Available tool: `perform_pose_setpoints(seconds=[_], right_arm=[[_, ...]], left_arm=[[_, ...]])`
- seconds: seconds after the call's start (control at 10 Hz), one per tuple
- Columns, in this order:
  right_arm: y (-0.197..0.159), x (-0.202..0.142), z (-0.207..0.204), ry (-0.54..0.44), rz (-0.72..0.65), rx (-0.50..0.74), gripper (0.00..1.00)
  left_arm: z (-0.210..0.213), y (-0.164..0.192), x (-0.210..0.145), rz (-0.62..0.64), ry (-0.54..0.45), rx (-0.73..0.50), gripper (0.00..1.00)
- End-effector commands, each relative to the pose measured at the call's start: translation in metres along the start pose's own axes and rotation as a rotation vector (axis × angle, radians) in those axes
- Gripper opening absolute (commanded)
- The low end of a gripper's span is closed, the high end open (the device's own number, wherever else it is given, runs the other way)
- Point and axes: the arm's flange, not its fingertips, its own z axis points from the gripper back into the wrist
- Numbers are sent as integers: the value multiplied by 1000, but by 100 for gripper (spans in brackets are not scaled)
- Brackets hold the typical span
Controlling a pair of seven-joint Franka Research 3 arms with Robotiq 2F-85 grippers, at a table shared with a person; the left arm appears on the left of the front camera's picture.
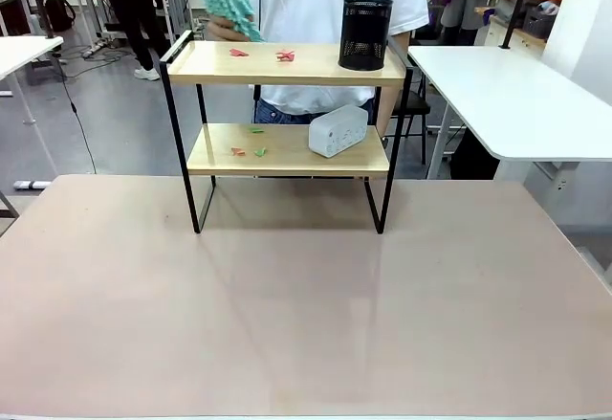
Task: Clean the shelf.
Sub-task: Pick up the Duster from the human.
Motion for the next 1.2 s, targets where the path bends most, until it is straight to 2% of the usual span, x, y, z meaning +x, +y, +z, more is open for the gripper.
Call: perform_pose_setpoints(seconds=[0.0, 0.1, 0.2, 1.1], right_arm=[[-12, 18, -39, -25, 5, 50, 100], [0, 0, 0, 0, 0, 0, 100], [0, 0, 0, 0, 0, 0, 100], [0, 0, 0, 0, 0, 0, 100]], left_arm=[[-28, 10, -1, 47, -32, -53, 100], [-35, 5, -2, 35, -29, -40, 100], [-9, 16, -7, 44, -12, -16, 100], [-9, 16, -7, 44, -12, -16, 100]])
